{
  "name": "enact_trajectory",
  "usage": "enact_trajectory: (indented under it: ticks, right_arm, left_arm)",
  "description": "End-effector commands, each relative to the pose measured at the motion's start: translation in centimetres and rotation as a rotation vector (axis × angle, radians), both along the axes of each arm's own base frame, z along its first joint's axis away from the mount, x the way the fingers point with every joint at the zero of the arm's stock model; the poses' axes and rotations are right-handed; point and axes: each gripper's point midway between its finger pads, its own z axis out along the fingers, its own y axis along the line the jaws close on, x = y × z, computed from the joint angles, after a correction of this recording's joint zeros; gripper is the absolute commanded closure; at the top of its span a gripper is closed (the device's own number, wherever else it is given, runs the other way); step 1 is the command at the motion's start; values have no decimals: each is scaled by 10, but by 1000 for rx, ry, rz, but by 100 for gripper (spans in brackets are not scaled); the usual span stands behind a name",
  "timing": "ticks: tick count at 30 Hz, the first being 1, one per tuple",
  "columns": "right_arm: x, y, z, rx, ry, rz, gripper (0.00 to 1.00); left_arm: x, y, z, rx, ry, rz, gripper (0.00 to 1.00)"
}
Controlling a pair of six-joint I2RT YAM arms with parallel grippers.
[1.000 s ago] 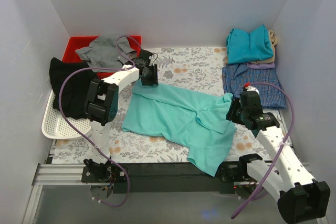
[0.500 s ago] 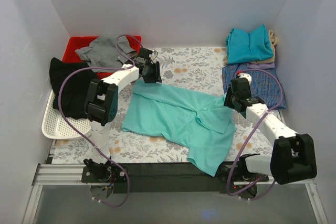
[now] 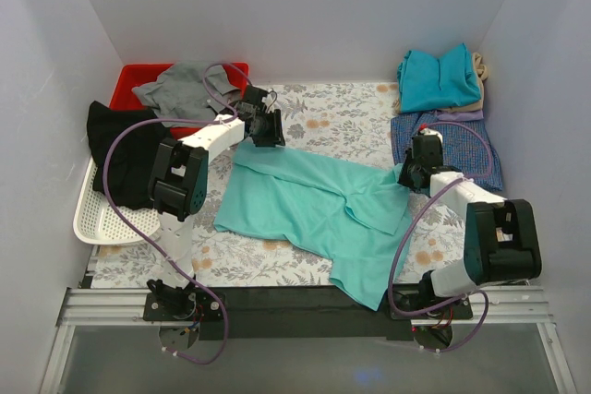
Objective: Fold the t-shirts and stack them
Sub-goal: Fold the tshirt
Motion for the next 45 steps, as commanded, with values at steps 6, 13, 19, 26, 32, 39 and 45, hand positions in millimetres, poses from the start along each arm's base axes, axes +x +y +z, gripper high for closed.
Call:
enact_trajectory:
  ticks: [6,13,19,26,32,39,45]
  right_arm:
    - [27,8,23,87,-153,29,99]
    - [14,-36,64,-74,-274,-117,99]
    - [-11,-67,53,-180,-210,-242,82]
    - [-9,-58,57,-139,-228,-204,38]
    - [-4,-39,71,-49,-261,-142,37]
    - [-4,-20,79,23,-270,-43,33]
    - [8,8,48,107,-184,94,33]
  left_arm:
    - [-10,23,-35,75,56,55,63]
    - [1,44,-38,60,72,113,63]
    - [0,51,-50,64,115,139,63]
    - [6,51,-36,62,78,136,63]
    - [15,52,-7,62,10,136,64]
    - [14,38,37,-26,-61,84,62]
    - [5,35,27,-42,-17,64,62]
